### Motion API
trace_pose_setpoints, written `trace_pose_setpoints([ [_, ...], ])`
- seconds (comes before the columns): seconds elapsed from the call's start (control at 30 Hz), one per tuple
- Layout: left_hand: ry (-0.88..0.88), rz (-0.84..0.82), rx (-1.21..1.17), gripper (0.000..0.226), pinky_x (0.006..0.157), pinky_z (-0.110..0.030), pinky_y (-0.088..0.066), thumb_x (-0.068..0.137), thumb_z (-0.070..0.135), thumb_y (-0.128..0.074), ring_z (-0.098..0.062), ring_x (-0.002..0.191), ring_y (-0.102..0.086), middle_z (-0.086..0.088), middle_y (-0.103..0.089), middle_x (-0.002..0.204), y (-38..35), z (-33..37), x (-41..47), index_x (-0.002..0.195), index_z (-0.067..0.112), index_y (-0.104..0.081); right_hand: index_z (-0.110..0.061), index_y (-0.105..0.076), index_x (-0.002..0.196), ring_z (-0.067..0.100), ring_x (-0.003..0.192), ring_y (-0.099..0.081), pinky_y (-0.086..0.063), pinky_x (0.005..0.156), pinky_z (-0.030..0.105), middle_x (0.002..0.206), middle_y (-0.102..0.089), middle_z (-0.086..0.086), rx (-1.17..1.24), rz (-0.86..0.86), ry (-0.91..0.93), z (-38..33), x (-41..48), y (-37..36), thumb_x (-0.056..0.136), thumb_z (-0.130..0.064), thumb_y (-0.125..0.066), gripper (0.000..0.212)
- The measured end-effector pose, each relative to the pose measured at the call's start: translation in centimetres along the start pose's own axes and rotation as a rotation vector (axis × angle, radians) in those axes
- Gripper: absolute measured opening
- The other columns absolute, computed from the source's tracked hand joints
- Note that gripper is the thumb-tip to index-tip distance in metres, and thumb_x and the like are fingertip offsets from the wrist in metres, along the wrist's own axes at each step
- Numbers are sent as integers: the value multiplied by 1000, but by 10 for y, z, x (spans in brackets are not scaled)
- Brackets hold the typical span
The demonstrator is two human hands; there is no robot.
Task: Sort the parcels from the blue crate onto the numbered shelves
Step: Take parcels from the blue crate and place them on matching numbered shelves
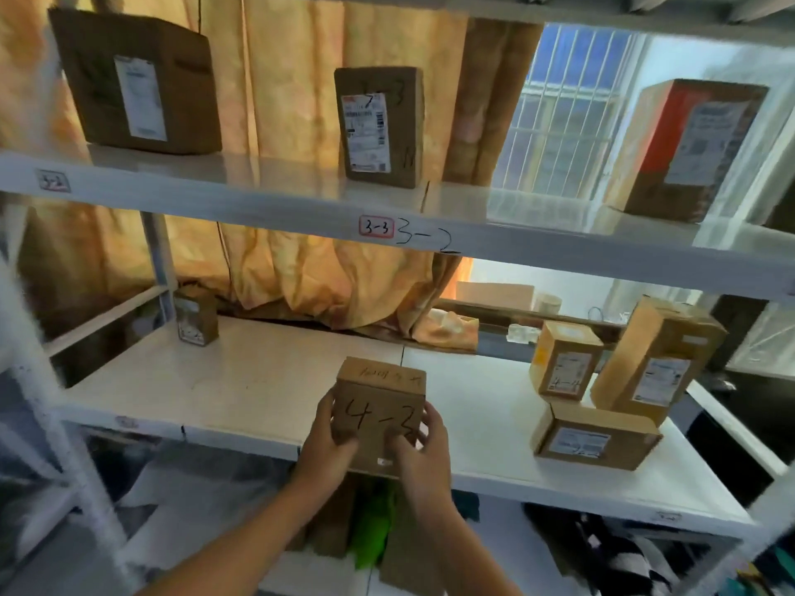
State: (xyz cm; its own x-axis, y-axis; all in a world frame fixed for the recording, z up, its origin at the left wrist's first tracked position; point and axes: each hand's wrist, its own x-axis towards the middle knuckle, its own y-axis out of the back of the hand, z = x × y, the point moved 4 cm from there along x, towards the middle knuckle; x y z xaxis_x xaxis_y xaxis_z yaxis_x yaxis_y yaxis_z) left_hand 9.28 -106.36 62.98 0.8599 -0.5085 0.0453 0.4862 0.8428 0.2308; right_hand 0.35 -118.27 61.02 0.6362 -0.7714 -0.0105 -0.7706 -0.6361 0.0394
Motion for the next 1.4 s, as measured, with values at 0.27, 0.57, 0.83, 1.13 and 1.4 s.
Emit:
trace_pose_setpoints([
  [0.27,-77,-59,-15,78,93,-22,-49,91,-1,-62,5,109,-51,27,-53,122,-12,-46,156,130,60,-32,-37,-44,148,16,126,-55,-61,67,19,144,-53,-5,46,153,18,26,145,-45,94,-7,-66,65],
  [0.57,-87,-36,-63,98,83,-9,-53,84,-2,-71,18,115,-53,31,-57,126,-28,-96,198,123,78,-31,-34,-50,140,10,122,-56,-59,62,19,138,-55,-6,91,162,31,64,180,-62,94,-2,-69,60],
  [0.83,-3,-58,-2,88,104,-24,-45,86,9,-72,6,133,-43,18,-44,149,-22,-102,206,147,54,-28,-37,-43,146,17,130,-51,-64,82,34,145,-49,-5,5,175,-3,70,184,-60,90,-4,-72,71],
  [1.13,144,45,148,78,106,-36,-43,89,4,-60,-19,143,-37,-3,-39,155,77,-79,148,154,35,-31,-7,-44,127,26,97,-56,-49,82,38,120,-56,13,-238,145,-508,55,117,-75,91,-12,-69,43],
  [1.4,321,404,128,52,94,-30,-52,96,15,-61,-21,123,-56,-4,-52,146,291,-104,-35,144,28,-48,-13,-58,86,19,73,-55,-47,71,34,83,-59,6,-565,-522,-209,11,-32,-241,97,-18,-59,12],
])
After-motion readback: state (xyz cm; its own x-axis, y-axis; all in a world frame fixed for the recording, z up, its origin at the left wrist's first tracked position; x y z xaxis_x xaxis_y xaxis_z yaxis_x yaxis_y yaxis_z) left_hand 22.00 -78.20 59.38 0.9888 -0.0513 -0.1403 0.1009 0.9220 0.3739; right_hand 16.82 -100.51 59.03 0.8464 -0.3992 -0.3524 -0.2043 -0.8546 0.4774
